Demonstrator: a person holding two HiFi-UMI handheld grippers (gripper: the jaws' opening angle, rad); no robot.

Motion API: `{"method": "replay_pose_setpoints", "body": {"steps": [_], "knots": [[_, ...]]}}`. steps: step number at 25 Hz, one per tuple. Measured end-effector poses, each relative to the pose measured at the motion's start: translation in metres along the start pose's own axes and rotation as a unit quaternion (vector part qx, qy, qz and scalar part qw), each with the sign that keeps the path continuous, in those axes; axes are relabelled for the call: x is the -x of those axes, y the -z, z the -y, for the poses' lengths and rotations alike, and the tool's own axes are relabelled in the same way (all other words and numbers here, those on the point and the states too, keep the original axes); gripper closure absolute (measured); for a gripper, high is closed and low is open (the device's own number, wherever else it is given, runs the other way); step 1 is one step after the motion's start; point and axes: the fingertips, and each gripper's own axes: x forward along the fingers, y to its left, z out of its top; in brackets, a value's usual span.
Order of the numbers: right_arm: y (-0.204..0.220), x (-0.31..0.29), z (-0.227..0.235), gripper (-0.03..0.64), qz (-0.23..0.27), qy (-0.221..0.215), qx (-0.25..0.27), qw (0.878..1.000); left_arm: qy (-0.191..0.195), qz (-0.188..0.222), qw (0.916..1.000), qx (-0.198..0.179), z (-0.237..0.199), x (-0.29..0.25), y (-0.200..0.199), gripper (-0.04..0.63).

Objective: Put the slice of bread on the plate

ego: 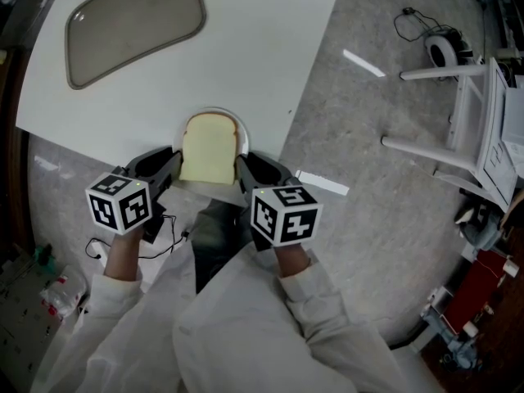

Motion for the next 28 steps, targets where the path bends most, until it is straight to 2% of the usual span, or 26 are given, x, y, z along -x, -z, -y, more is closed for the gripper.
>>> {"method": "replay_pose_setpoints", "body": {"steps": [6,10,28], "knots": [[-0.001,0.0,0.0,0.541,-0.013,0.001,-0.002,1.0,0.007,-0.003,1.0,0.002,0.001,0.0,-0.001,0.518],[0.0,0.001,-0.002,0.545,-0.019,0.0,-0.001,1.0,0.013,0.0,0.9998,0.017,0.0,0.003,0.002,0.518],[-0.006,0.012,-0.002,0.555,-0.032,-0.007,-0.001,0.999,0.002,0.02,0.9992,0.036,0.012,0.01,0.0,0.517]]}}
